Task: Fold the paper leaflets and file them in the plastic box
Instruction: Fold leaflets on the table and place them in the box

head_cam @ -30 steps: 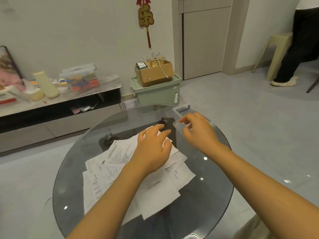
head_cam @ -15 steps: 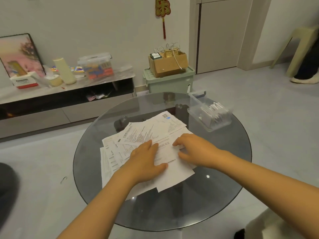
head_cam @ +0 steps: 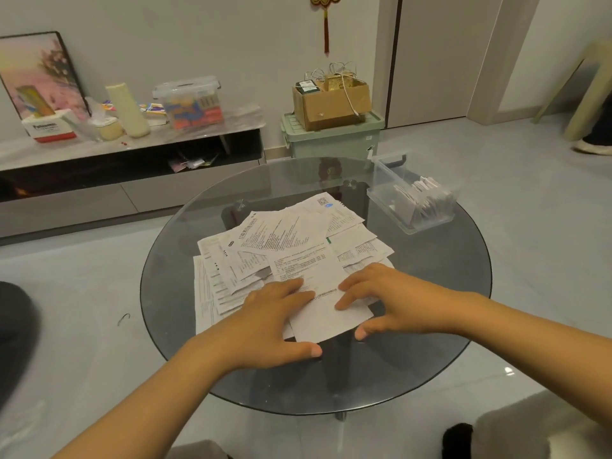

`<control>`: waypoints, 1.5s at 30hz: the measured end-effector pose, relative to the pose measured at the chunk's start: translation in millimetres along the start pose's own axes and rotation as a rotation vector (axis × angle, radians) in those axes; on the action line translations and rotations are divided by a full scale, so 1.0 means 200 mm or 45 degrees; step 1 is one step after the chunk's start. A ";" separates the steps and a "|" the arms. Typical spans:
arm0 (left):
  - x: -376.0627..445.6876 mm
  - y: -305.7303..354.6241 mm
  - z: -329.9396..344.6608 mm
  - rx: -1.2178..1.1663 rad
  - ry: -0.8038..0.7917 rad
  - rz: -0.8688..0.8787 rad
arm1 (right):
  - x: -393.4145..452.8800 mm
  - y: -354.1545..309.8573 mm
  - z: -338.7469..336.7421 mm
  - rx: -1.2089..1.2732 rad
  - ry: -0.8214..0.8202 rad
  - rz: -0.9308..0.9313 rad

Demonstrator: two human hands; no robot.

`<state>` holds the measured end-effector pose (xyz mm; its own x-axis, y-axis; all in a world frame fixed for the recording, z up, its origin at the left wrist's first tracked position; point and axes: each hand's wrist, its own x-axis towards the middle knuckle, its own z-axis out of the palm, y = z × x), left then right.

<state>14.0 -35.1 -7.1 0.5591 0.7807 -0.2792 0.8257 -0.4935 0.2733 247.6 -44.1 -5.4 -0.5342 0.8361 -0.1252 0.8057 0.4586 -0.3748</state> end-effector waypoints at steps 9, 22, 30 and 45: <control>-0.06 -0.01 0.04 -0.143 0.074 0.064 | -0.04 -0.02 0.01 0.150 0.224 0.039; 0.03 -0.01 0.03 -0.688 0.588 -0.228 | 0.11 -0.06 0.05 0.504 0.453 0.337; 0.07 -0.05 0.06 -0.484 0.550 -0.243 | 0.18 -0.04 0.10 0.338 0.384 0.380; 0.07 -0.08 0.06 0.042 0.505 0.091 | 0.14 0.00 0.06 -0.104 0.201 0.086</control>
<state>10.2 -20.7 -25.9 0.5481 0.8280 0.1179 0.7912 -0.5591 0.2478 229.4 -25.2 -18.8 -0.4364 0.8998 0.0004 0.8601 0.4172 -0.2935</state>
